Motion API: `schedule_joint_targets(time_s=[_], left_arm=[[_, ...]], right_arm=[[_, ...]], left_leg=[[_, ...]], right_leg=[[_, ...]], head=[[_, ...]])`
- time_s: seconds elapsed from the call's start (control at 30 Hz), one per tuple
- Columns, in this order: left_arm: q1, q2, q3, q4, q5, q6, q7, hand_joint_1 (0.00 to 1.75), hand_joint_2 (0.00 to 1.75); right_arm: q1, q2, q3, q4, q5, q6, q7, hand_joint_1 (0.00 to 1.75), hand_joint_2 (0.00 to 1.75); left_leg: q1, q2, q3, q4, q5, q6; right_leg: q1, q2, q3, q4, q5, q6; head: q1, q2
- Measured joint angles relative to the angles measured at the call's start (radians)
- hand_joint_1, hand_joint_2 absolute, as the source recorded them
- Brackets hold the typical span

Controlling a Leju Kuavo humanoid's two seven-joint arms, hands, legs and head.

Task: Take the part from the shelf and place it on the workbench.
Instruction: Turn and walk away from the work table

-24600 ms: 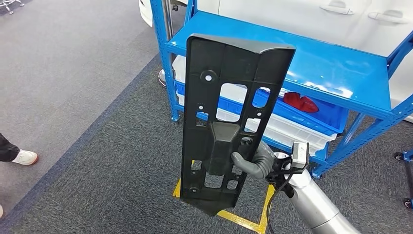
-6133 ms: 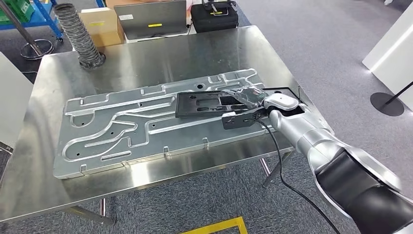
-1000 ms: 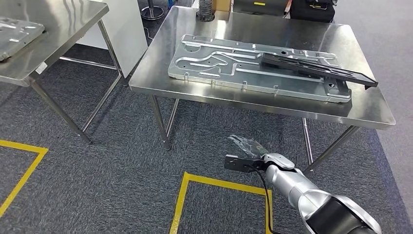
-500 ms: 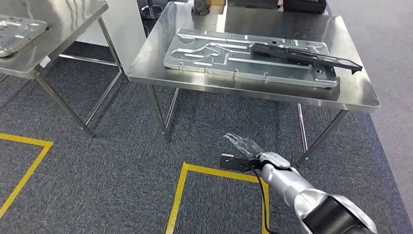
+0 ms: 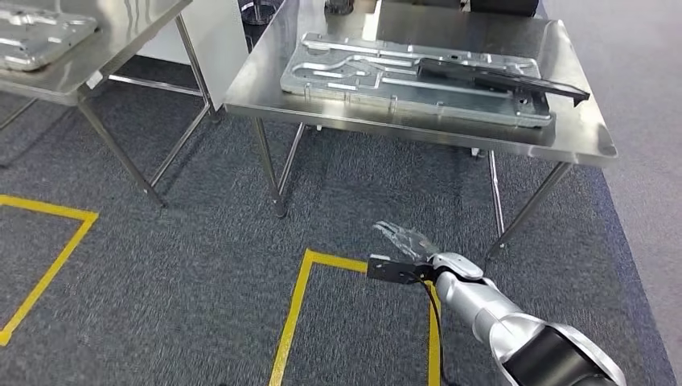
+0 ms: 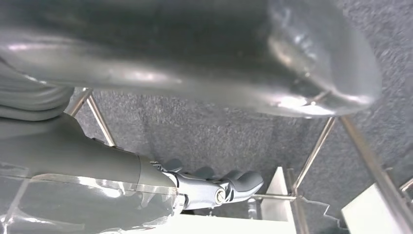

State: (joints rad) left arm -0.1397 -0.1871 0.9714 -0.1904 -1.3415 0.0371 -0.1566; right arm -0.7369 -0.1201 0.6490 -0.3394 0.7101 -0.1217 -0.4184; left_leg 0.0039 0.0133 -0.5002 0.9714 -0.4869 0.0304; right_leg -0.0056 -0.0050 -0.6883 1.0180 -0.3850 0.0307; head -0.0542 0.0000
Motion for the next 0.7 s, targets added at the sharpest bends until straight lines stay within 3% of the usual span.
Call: schedule_joint_targets(time_s=[0.03, 0.1, 0.13, 0.17, 0.2, 0.27, 0.33, 0.37, 0.47, 0.53, 0.6, 0.63, 0.67, 0.7], left_arm=[[-0.001, 0.0, 0.0, 0.0, 0.0, 0.0, 0.0, 0.0, 0.0], [-0.002, 0.0, 0.0, 0.0, 0.0, 0.0, 0.0, 0.0, 0.0], [-0.001, 0.0, 0.0, 0.0, 0.0, 0.0, 0.0, 0.0, 0.0], [-0.001, 0.0, 0.0, 0.0, 0.0, 0.001, 0.0, 0.0, 0.0], [0.0, 0.0, 0.0, 0.0, 0.0, 0.002, 0.0, 0.0, 0.0], [-0.001, 0.0, 0.0, 0.0, -0.001, 0.006, 0.0, 0.0, 0.0], [-0.001, 0.001, 0.0, 0.0, -0.001, 0.012, -0.001, 0.0, 0.0], [-0.002, 0.001, 0.0, 0.0, -0.001, 0.014, -0.001, 0.0, 0.0], [0.0, 0.002, 0.0, 0.0, -0.002, 0.018, -0.001, 0.0, 0.0], [0.001, 0.002, 0.0, 0.0, -0.002, 0.018, -0.002, 0.0, 0.0], [0.002, 0.002, -0.001, 0.0, -0.002, 0.018, -0.002, 0.0, 0.0], [0.003, 0.002, -0.001, 0.0, -0.002, 0.018, -0.001, 0.0, 0.0], [0.004, 0.002, -0.001, 0.0, -0.002, 0.017, 0.0, 0.0, 0.0], [0.005, 0.002, 0.0, 0.0, -0.002, 0.015, 0.001, 0.0, 0.0]], right_arm=[[0.001, 0.003, -0.002, 0.0, 0.004, 0.001, 0.0, 0.0, 0.0], [0.002, 0.011, -0.006, 0.001, 0.01, 0.002, -0.001, 0.0, 0.0], [0.003, 0.015, -0.008, 0.001, 0.013, 0.002, -0.001, 0.0, 0.0], [0.004, 0.019, -0.009, 0.002, 0.015, 0.003, -0.001, 0.0, 0.0], [0.005, 0.023, -0.01, 0.002, 0.018, 0.005, -0.001, 0.0, 0.0], [0.004, 0.026, -0.014, 0.002, 0.024, 0.008, -0.001, 0.0, 0.0], [0.003, 0.027, -0.019, 0.002, 0.027, 0.01, -0.001, 0.0, 0.0], [0.003, 0.027, -0.021, 0.002, 0.028, 0.011, -0.001, 0.0, 0.0], [0.005, 0.027, -0.025, 0.002, 0.03, 0.012, -0.003, 0.0, 0.0], [0.004, 0.021, -0.027, 0.002, 0.031, 0.012, -0.005, 0.0, 0.0], [0.006, 0.01, -0.028, 0.001, 0.032, 0.012, -0.007, 0.0, 0.0], [0.008, 0.005, -0.028, 0.001, 0.033, 0.012, -0.008, 0.0, 0.0], [0.009, 0.001, -0.028, 0.001, 0.034, 0.012, -0.008, 0.0, 0.0], [0.011, -0.001, -0.029, 0.001, 0.036, 0.012, -0.009, 0.0, 0.0]], left_leg=[[0.003, 0.002, -0.013, -0.003, 0.015, 0.006], [0.002, 0.003, -0.045, -0.002, 0.039, 0.01], [0.003, 0.003, -0.061, 0.0, 0.051, 0.008], [0.004, 0.003, -0.077, 0.002, 0.062, 0.005], [0.006, 0.003, -0.093, 0.004, 0.071, 0.001], [0.011, 0.003, -0.119, 0.013, 0.084, -0.009], [0.01, 0.001, -0.137, 0.025, 0.093, -0.022], [0.009, 0.0, -0.142, 0.029, 0.098, -0.029], [0.011, -0.001, -0.152, 0.037, 0.103, -0.048], [0.015, -0.002, -0.178, 0.1, 0.052, -0.055], [0.016, -0.003, -0.226, 0.237, -0.029, -0.058], [0.016, -0.003, -0.245, 0.299, -0.055, -0.058], [0.015, -0.003, -0.249, 0.332, -0.064, -0.057], [0.014, -0.004, -0.233, 0.324, -0.055, -0.052]], right_leg=[[-0.002, 0.002, -0.015, 0.041, -0.048, 0.005], [-0.005, 0.004, -0.048, 0.172, -0.147, 0.015], [-0.008, 0.004, -0.055, 0.231, -0.167, 0.019], [-0.011, 0.004, -0.051, 0.265, -0.164, 0.024], [-0.015, 0.004, -0.028, 0.263, -0.141, 0.028], [-0.025, 0.005, 0.062, 0.156, -0.098, 0.037], [-0.027, 0.012, 0.156, 0.019, -0.111, 0.033], [-0.025, 0.016, 0.18, -0.019, -0.125, 0.024], [-0.021, 0.016, 0.177, -0.031, -0.123, -0.008], [-0.021, 0.012, 0.168, -0.033, -0.11, -0.028], [-0.015, 0.009, 0.156, -0.031, -0.1, -0.039], [-0.011, 0.008, 0.15, -0.03, -0.096, -0.041], [-0.007, 0.008, 0.144, -0.027, -0.092, -0.042], [-0.003, 0.007, 0.138, -0.024, -0.089, -0.043]], head=[[0.0, 0.0], [0.0, 0.0], [0.0, 0.0], [0.0, 0.0], [0.0, 0.0], [0.0, 0.0], [0.0, 0.0], [0.0, 0.0], [0.0, 0.0], [0.0, 0.0], [0.0, 0.0], [0.0, 0.0], [0.0, 0.0], [0.0, 0.0]])
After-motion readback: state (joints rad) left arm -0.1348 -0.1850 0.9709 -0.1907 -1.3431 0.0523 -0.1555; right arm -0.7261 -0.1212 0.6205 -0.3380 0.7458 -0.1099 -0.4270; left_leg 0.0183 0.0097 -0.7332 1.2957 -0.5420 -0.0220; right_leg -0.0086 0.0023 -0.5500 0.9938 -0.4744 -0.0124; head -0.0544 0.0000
